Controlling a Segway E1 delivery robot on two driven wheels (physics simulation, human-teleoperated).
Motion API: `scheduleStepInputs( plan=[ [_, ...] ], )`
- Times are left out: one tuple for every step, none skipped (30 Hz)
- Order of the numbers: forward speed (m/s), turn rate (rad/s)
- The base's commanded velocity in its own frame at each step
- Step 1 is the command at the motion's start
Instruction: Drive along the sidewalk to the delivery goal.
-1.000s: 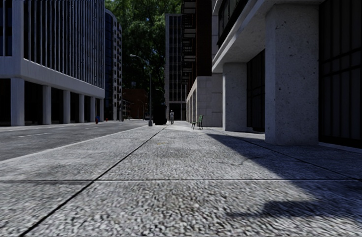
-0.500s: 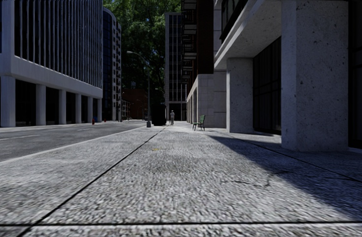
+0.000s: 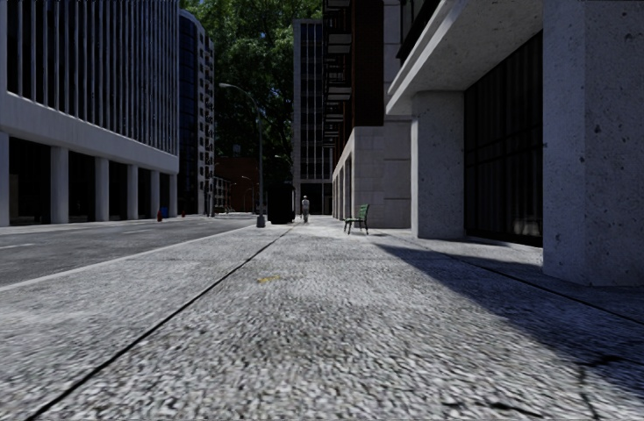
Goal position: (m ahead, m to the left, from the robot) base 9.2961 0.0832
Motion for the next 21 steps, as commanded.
scheduleStepInputs(
  plan=[
    [2.0, 0.0],
    [2.0, 0.0],
    [2.0, 0.0],
    [2.0, 0.0],
    [2.0, 0.0],
    [2.0, 0.0],
    [2.0, 0.0],
    [2.0, 0.0],
    [2.0, 0.0],
    [2.0, 0.0],
    [2.0, 0.0],
    [2.0, 0.0],
    [2.0, 0.0],
    [2.0, 0.0],
    [2.0, 0.0],
    [2.0, 0.0],
    [2.0, 0.0],
    [2.0, 0.0],
    [2.0, 0.0],
    [2.0, 0.0],
    [2.0, 0.0]
  ],
)
